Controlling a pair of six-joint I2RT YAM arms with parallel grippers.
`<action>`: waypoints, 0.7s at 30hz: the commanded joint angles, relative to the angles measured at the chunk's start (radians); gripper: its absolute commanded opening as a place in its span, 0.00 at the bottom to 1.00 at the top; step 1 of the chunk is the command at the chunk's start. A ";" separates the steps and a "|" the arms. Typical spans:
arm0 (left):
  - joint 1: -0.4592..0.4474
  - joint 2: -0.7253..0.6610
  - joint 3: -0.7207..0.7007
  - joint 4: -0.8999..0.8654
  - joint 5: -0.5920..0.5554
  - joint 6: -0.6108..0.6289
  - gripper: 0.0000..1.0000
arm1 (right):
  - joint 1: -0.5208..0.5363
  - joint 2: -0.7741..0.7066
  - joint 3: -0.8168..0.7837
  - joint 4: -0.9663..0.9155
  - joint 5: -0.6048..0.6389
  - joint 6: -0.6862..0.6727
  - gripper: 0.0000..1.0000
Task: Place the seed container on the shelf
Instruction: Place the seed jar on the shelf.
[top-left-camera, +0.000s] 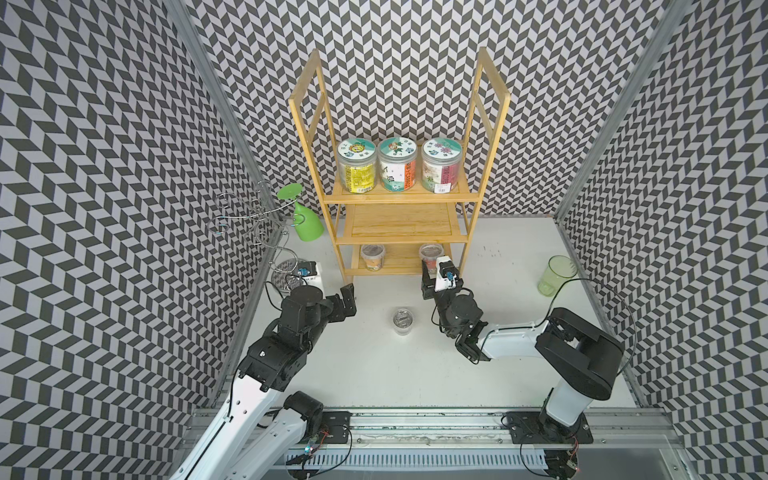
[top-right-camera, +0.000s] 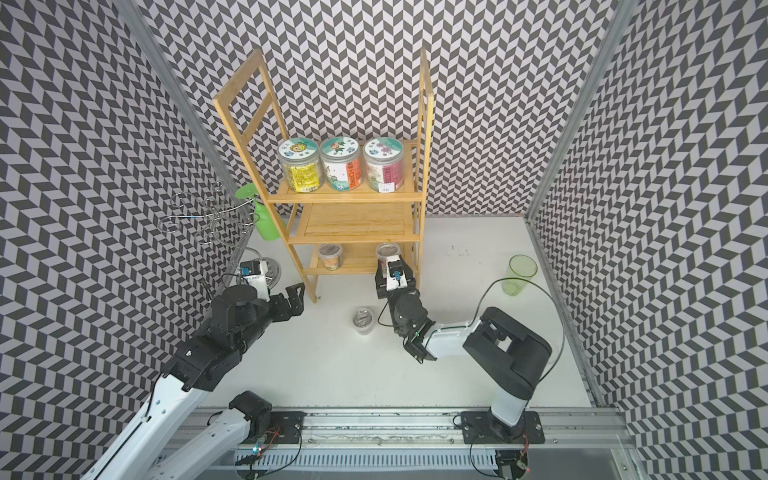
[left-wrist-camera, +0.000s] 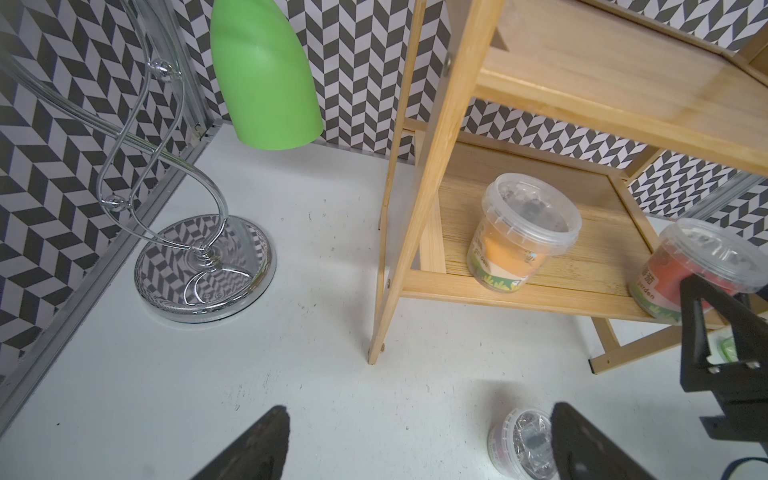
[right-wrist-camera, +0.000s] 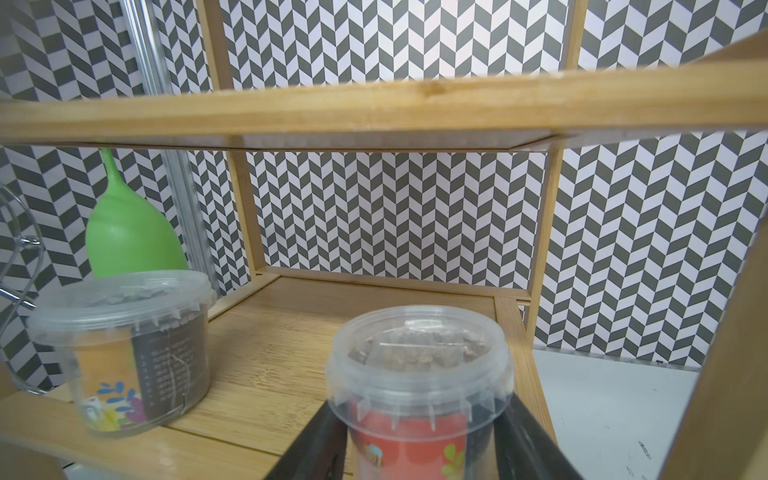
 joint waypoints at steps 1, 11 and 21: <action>0.006 -0.010 0.009 0.019 -0.007 0.014 0.98 | 0.014 -0.018 -0.026 0.001 0.023 0.008 0.57; 0.006 -0.008 0.009 0.020 -0.007 0.014 0.98 | 0.022 -0.027 -0.052 -0.026 0.044 0.032 0.58; 0.006 -0.006 0.008 0.022 -0.007 0.014 0.98 | 0.023 -0.018 -0.048 -0.044 0.060 0.039 0.61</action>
